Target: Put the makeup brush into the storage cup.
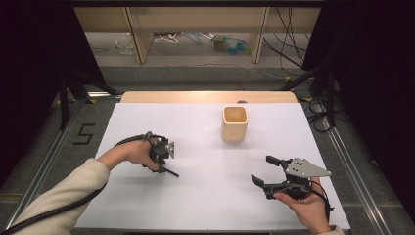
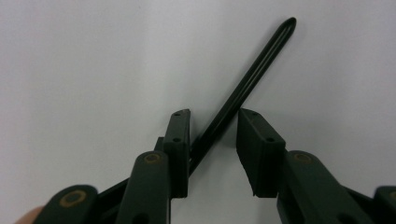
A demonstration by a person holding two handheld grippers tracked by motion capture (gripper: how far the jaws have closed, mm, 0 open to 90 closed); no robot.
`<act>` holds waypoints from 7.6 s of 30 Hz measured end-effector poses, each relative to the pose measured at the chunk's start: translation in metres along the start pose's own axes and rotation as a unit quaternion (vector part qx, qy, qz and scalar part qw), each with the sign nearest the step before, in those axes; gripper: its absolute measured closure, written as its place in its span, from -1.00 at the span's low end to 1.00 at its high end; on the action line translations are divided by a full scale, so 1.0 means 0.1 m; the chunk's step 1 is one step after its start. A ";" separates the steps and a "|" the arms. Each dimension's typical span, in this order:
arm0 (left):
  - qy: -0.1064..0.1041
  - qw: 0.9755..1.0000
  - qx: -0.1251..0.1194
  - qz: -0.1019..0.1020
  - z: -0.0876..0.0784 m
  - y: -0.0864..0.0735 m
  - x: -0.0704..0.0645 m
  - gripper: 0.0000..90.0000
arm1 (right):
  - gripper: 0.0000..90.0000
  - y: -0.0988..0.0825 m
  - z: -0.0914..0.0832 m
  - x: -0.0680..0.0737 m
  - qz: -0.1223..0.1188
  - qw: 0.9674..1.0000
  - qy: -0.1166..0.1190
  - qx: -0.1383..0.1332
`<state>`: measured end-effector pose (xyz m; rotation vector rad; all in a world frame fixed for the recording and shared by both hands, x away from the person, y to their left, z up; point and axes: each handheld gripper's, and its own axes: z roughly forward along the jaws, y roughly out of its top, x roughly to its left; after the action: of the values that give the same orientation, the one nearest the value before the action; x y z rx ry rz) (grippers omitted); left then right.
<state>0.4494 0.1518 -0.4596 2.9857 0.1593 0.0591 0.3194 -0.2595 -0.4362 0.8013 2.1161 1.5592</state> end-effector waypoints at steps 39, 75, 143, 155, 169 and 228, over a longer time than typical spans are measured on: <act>-0.002 0.998 0.026 0.061 -0.11 0.15 -0.23 0.87 | -0.64 -0.01 0.07 0.05 -0.015 0.999 0.022 0.024; -0.016 0.990 0.001 0.142 -0.60 0.70 -0.84 0.87 | -0.58 0.06 0.50 0.41 -0.047 0.993 0.106 0.035; -0.013 0.981 -0.023 0.193 -0.71 1.26 -1.02 0.87 | 0.72 0.03 0.88 0.73 -0.099 0.979 0.167 0.071; -0.010 0.981 -0.021 0.193 -0.70 1.26 -1.01 0.87 | 0.86 0.02 0.88 0.75 -0.098 0.979 0.166 0.071; -0.003 0.983 -0.040 0.181 -0.70 1.24 -1.00 0.74 | 0.87 0.03 0.86 0.74 -0.098 0.979 0.161 0.080; 0.086 0.876 -0.453 -0.143 -0.53 -0.32 -1.01 -0.64 | 0.87 0.11 0.41 0.32 -0.043 0.996 0.072 -0.019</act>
<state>0.3435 0.1800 -0.4154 1.9912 0.4473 0.2785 0.3222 -0.2064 -0.4374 0.5930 2.1828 1.6494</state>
